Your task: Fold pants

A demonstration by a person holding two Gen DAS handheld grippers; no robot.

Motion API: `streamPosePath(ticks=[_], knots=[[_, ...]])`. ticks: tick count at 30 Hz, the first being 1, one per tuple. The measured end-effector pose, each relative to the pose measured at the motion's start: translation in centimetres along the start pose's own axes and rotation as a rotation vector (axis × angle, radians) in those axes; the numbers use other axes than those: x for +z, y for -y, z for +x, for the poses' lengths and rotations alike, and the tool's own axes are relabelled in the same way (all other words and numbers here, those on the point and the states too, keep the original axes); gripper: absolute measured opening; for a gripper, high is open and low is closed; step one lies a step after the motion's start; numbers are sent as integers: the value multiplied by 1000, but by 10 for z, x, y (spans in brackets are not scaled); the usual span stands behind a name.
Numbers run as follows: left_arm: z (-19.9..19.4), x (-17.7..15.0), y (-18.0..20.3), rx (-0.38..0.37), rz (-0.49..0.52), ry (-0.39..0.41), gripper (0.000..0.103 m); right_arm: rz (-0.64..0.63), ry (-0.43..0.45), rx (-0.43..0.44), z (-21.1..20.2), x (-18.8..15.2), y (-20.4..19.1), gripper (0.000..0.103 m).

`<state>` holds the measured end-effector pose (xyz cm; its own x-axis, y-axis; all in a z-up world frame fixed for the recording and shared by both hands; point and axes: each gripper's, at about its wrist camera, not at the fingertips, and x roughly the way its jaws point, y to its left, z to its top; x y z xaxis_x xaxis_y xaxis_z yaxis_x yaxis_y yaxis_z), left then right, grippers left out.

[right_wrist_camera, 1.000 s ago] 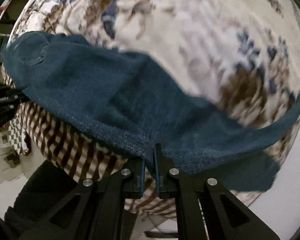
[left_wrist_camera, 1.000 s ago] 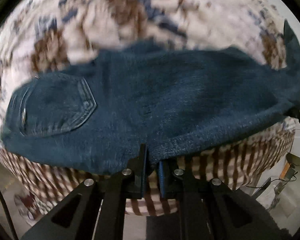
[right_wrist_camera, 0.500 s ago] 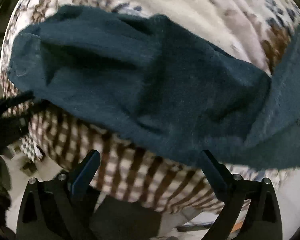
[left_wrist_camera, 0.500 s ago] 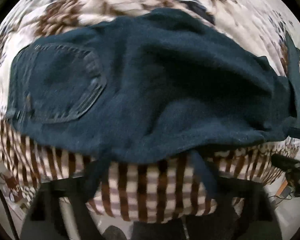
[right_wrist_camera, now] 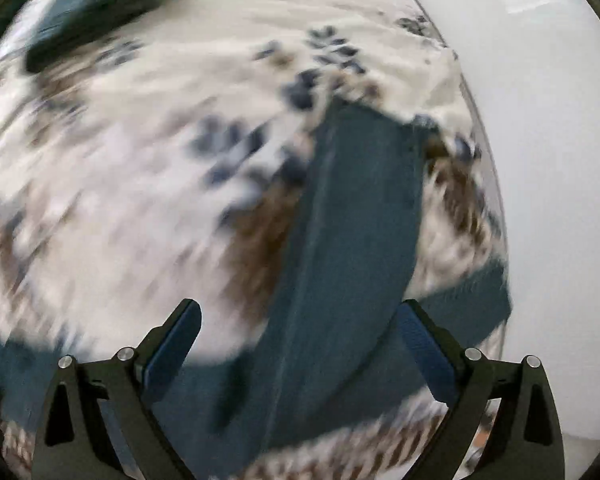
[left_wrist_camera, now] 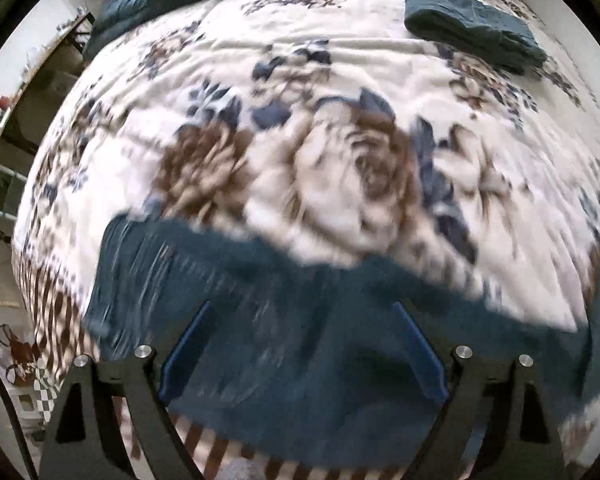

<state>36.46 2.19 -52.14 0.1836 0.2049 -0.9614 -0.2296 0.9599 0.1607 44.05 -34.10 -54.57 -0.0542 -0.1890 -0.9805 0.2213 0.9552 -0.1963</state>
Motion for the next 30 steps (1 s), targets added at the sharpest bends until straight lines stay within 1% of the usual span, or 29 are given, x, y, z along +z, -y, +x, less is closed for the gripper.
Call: streamPosePath(ticks=[1,2,3,4,5,6,7,8,9,10,12,14,15,17,18,19,20,21,22,24,25,26,27,29,30], knots=[[9,5,-6,3,-3,3,89,4,-7,-13,17,18,3,98],[19,11,1,15,-2,1,89,5,-22,-25,33,30,5,98],[26,13,8,24,6,-8,89,17,-46,-22,54,43,8,98],[33,17,14,29,15,-17,89,20,-72,-18,67,50,10,98],[39,19,22,44,26,-24,89,17,-99,-10,79,54,11,93],[42,22,27,54,36,-28,89,8,-116,-3,89,56,12,81],[43,22,32,61,46,-33,89,3,-105,7,92,56,14,72],[42,21,36,64,49,-30,89,5,-66,5,86,54,19,45],[38,20,38,68,53,-24,89,14,-32,14,78,50,26,9],[34,16,40,72,62,-23,89,31,-13,30,70,45,33,7],[26,12,45,62,69,-30,89,101,45,60,49,30,61,7],[14,2,49,48,76,-35,89,222,113,109,23,3,107,7],[9,-3,51,39,80,-36,89,268,129,128,15,-8,125,7],[-2,-18,56,25,89,-37,89,401,163,167,3,-43,174,7],[-5,-25,59,15,94,-41,89,467,157,185,6,-61,195,7],[-7,-32,63,9,99,-45,89,540,129,215,20,-80,220,7],[-8,-39,66,7,102,-46,89,597,89,256,36,-94,235,9],[-8,-46,70,7,109,-50,89,654,41,316,55,-108,247,11],[-5,-53,74,7,117,-59,89,733,-5,392,76,-124,260,15],[3,-65,82,10,122,-94,89,852,-52,544,108,-147,274,33],[6,-69,84,7,120,-106,89,898,-47,613,120,-156,278,37],[10,-73,87,7,118,-119,89,934,-17,660,125,-162,282,41],[12,-77,90,8,118,-128,89,953,6,672,126,-169,285,41],[15,-81,95,10,123,-132,89,959,30,662,127,-170,286,41],[15,-82,97,13,128,-132,89,951,35,641,127,-168,286,35]])
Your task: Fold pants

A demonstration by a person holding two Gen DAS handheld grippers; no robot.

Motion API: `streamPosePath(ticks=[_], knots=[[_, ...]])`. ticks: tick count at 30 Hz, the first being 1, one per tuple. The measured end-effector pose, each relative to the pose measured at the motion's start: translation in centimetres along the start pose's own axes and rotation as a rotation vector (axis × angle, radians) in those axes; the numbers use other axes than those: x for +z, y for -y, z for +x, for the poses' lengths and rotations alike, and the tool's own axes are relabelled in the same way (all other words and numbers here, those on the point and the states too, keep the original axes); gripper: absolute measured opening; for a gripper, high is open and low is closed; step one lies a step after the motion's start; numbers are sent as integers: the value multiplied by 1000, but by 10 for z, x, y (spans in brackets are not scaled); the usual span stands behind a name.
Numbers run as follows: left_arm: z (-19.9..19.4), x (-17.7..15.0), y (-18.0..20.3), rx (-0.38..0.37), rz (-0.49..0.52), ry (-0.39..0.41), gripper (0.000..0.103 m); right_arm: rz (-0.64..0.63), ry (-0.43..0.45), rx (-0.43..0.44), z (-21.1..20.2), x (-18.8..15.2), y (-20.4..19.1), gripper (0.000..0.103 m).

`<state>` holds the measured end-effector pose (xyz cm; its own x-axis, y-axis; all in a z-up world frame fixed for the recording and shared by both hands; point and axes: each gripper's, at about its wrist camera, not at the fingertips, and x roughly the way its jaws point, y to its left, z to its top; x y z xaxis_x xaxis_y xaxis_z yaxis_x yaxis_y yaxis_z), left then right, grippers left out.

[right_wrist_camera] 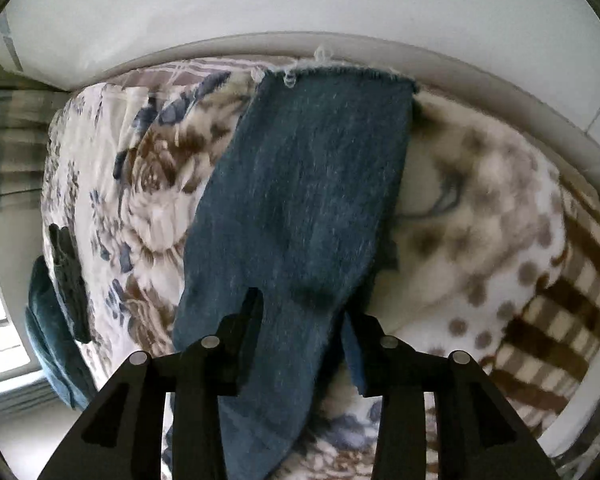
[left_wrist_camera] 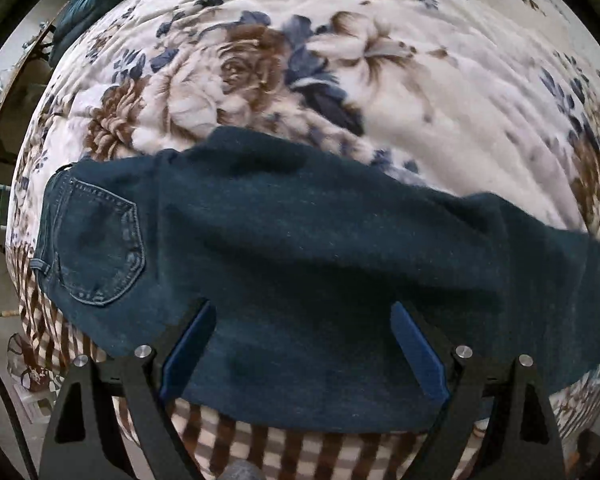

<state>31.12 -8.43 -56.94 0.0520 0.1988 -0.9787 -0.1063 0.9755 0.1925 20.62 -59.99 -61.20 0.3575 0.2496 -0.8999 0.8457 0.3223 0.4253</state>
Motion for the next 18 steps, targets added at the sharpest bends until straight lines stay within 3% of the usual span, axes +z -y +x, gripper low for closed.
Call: streamPosePath(ticks=[2,6,7,10,11,13,14,16,17,18], knots=[[-2,-1,5,8,11,15,89,-60,56,-74,-4,-1,-5,5],[-13,1,10,13,27,49,89,-275,191,-51,-31,-8,-37,5],[-15,2,10,16,31,56,89,-325,212,-92,-34,-11,-43,5],[-15,3,9,15,29,52,89,-276,48,-188,-3,5,-26,9],[-15,4,8,14,26,50,89,-218,-7,-167,5,13,-14,10],[-16,4,7,10,18,52,89,-149,1,-89,-3,24,0,11],[-16,4,6,9,19,55,89,-115,35,-74,-11,32,4,15],[-14,5,9,9,23,58,89,-53,80,-46,-20,46,10,41],[-13,5,10,8,24,57,89,-25,88,-71,-20,55,14,61],[-12,5,12,6,23,55,89,1,98,-120,-20,63,18,65]])
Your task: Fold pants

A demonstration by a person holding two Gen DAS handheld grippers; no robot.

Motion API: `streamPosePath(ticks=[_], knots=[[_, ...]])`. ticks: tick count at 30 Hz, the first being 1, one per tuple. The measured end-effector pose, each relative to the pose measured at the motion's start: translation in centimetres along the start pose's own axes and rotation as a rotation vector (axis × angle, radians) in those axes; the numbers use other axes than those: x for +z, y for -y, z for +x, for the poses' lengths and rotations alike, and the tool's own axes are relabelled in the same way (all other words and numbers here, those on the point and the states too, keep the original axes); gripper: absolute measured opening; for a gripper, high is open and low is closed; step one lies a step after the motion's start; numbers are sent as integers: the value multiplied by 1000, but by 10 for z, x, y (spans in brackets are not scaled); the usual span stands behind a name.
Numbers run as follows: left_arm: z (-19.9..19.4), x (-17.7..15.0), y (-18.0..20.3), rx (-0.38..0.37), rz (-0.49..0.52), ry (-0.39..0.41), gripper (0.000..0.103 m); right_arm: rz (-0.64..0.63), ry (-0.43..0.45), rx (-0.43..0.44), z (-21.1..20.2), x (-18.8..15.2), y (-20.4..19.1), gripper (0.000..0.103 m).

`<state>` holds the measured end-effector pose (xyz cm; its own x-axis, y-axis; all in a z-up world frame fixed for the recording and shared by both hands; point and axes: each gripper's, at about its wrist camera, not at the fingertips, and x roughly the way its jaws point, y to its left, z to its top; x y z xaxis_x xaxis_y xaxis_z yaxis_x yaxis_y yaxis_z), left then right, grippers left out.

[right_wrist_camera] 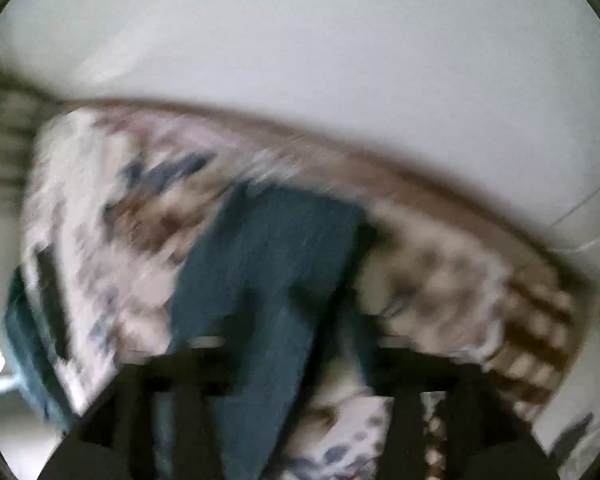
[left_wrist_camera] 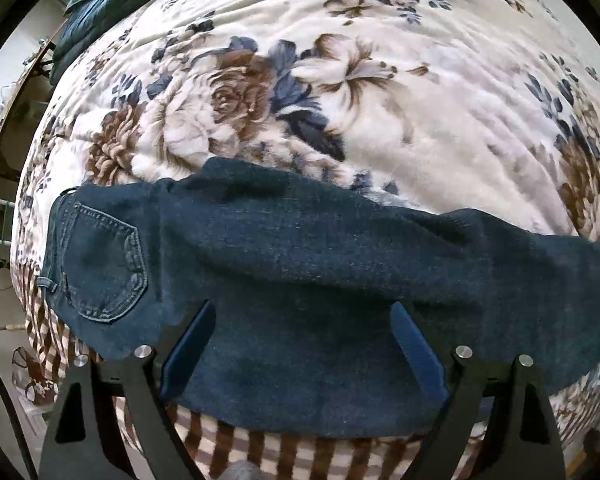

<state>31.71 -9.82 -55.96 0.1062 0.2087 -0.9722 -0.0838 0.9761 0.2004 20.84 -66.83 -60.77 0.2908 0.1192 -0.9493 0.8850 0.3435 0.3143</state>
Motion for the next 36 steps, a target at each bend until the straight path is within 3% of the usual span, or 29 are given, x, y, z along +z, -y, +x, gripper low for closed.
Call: streamPosePath(ticks=[1,2,3,5,8,11,13,16,17,19,20,23,25,26,30,31,32,33,36], knots=[[1,1,3,-3,-2,-3,89,17,8,-22,4,9,3,65],[1,1,6,-3,-2,-3,89,35,-2,-39,11,17,6,55],[0,2,9,-5,-2,1,89,55,7,-21,14,22,7,12],[-5,3,16,-6,6,18,89,-7,72,-6,6,24,-4,11],[-11,3,26,-10,31,36,89,-239,187,17,-25,3,-49,11],[-13,2,34,-8,63,43,89,-440,302,142,-72,-27,-82,11],[-12,1,37,-7,73,37,89,-469,347,131,-79,-31,-80,11],[-10,1,38,-12,67,26,89,-358,255,18,-43,1,-42,11],[-9,1,39,-12,66,22,89,-299,153,-70,-16,17,-24,13],[-9,1,40,-15,66,20,89,-199,-28,-139,21,33,3,24],[-10,1,40,-13,68,23,89,-167,-37,-125,23,38,10,27],[-13,1,42,-13,82,34,89,-217,80,-149,-5,40,-1,32],[-14,1,44,-16,89,43,89,-263,140,-81,-22,42,-18,48],[-14,1,45,-17,92,42,89,-288,136,-62,-23,48,-26,65],[-14,4,49,-29,82,37,89,-292,24,-115,13,76,-43,65],[-15,4,50,-31,80,39,89,-297,-5,-138,20,69,-51,60],[-16,4,51,-35,78,43,89,-306,-42,-159,28,69,-55,25],[-17,4,52,-39,77,45,89,-321,-73,-138,34,69,-59,7],[-20,4,57,-44,89,59,89,-473,21,-164,13,52,-78,7]])
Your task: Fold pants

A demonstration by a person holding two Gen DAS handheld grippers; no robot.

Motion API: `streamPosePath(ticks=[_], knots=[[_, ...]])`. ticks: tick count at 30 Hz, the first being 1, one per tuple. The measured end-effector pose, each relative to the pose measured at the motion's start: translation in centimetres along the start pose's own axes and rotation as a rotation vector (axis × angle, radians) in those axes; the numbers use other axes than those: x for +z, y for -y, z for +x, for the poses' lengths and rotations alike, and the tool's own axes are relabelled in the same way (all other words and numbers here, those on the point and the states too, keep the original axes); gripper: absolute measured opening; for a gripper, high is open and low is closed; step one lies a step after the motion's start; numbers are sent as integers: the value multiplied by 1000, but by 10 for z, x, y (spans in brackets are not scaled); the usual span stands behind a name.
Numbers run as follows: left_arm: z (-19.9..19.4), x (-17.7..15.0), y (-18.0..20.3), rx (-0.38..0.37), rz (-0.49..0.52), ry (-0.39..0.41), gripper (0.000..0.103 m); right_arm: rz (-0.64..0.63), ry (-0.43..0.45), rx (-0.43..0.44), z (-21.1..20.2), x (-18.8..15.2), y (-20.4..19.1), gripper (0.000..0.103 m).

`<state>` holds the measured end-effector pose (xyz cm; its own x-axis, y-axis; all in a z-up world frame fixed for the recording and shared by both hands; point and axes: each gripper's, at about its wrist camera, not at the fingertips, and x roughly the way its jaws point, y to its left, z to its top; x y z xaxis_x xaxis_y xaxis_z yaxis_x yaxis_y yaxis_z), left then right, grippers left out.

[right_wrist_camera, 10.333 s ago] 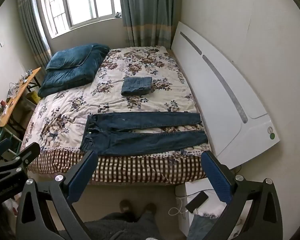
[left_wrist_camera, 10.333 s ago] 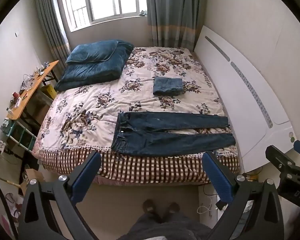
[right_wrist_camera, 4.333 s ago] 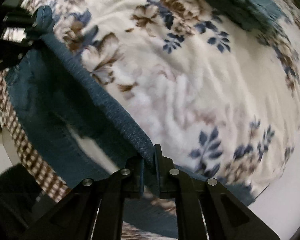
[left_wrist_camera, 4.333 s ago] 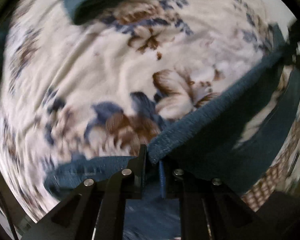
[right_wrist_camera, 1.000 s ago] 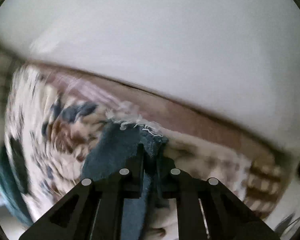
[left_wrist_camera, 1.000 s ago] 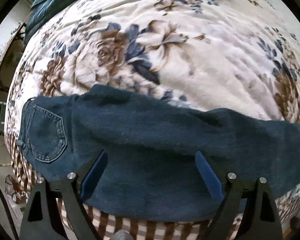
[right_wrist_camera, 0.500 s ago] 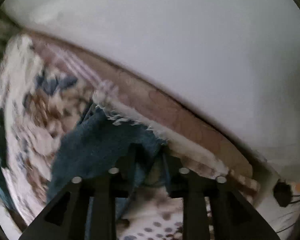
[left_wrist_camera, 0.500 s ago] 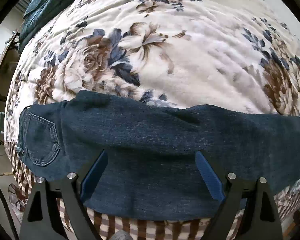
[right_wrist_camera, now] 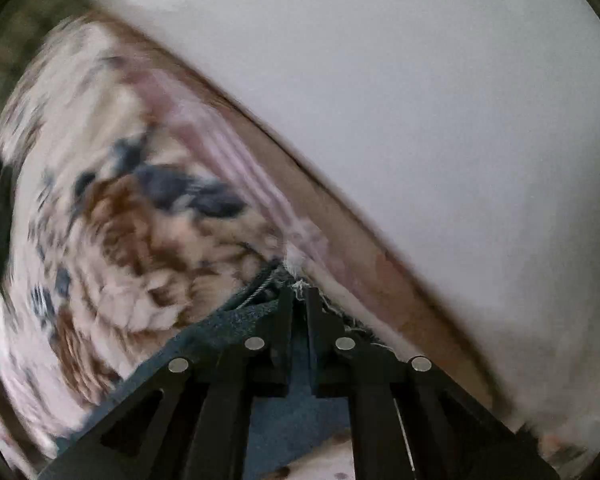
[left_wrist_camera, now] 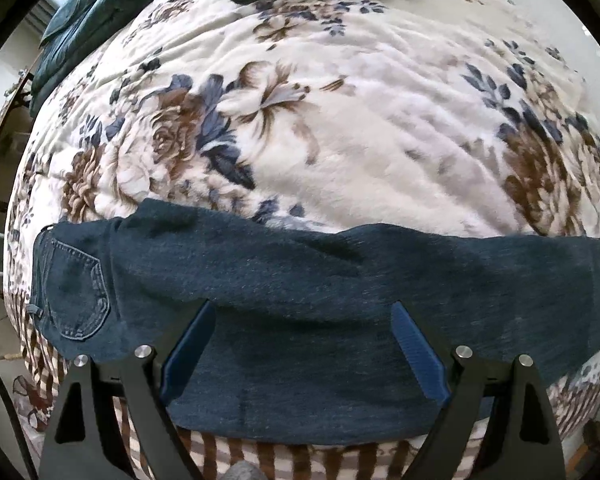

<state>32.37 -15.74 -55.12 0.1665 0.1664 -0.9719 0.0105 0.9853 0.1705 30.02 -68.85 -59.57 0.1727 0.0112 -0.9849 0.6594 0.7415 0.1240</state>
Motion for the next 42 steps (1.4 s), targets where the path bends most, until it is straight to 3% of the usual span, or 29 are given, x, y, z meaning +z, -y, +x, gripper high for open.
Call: streamPosePath(ticks=[4,7,8,9,10,11,13,15,16,19,22,26,29,32,34,37,42], knots=[[0,-2,0,5,16,16,89,-80,232,60,-61,-19,-13,4],[4,-3,-3,7,7,-1,89,-150,369,-12,-77,-20,-24,4],[5,-3,-6,6,-2,-5,89,-138,345,-33,-66,-12,-26,12],[6,-4,-8,6,-11,-8,89,-109,257,-50,-51,-5,-21,20],[6,-4,-10,5,-20,-11,89,-51,157,-28,-34,5,-11,22],[6,-4,-12,4,-25,-10,89,19,123,0,-28,8,0,22],[4,-5,-15,3,-33,0,89,79,133,17,-33,6,9,26],[5,-6,-18,0,-35,2,89,83,102,77,-34,-1,8,48],[6,-6,-19,1,-34,1,89,75,87,72,-29,-3,3,52],[10,-7,-24,8,-33,-7,89,79,23,54,-2,0,-9,53],[15,-9,-37,12,-79,-14,89,117,-99,-9,36,1,-18,53],[19,-17,-60,37,-112,-6,89,85,-59,-19,17,-17,-49,55],[14,-28,-94,24,-169,4,89,-40,10,120,-26,-67,-105,89],[6,-37,-144,-9,-253,-10,89,-136,-58,220,-37,-126,-153,89],[-1,-42,-185,5,-317,-15,89,-156,-184,265,-24,-172,-186,89],[-3,-49,-256,44,-414,-46,89,-123,-341,309,-3,-235,-220,89],[19,-58,-361,39,-552,-95,89,-22,-473,351,18,-308,-245,85]])
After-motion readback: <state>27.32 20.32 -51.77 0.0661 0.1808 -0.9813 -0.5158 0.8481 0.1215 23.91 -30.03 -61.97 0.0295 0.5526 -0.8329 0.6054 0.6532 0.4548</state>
